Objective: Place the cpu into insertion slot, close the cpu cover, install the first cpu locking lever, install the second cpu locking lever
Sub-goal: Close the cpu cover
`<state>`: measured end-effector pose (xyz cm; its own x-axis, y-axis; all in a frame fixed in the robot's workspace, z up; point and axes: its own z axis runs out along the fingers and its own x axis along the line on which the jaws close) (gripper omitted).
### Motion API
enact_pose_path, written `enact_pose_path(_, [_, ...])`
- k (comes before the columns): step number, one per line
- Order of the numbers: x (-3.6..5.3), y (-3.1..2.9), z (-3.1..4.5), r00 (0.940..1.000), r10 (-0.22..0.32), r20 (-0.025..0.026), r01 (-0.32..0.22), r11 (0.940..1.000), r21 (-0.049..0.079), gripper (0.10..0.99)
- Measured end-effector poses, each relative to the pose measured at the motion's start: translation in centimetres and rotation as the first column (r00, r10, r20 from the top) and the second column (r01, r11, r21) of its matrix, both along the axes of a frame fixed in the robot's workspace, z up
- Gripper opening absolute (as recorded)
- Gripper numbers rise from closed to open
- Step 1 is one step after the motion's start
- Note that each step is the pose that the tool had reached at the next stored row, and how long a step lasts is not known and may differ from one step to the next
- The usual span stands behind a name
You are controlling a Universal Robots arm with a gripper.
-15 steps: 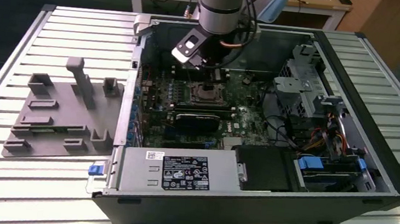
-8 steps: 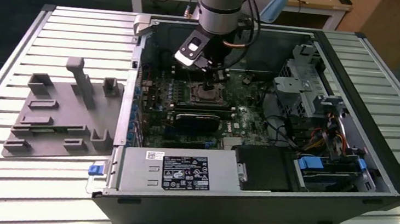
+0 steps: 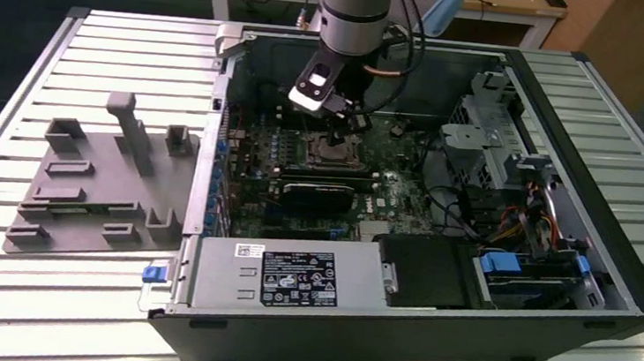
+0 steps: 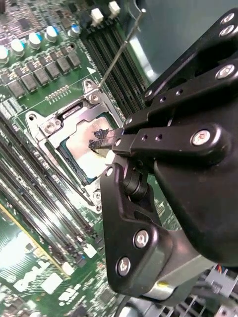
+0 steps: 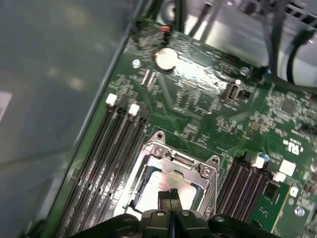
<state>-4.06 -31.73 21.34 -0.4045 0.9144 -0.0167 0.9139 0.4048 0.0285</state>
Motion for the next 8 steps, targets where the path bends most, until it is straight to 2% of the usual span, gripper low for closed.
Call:
enact_pose_path(4, [0.00,0.00,0.00,0.9973,0.073,0.0000,-0.073,0.9973,0.000,0.106])
enact_pose_path(8, [0.00,0.00,-0.01,0.9893,0.146,-0.0001,-0.146,0.9893,0.000,0.106])
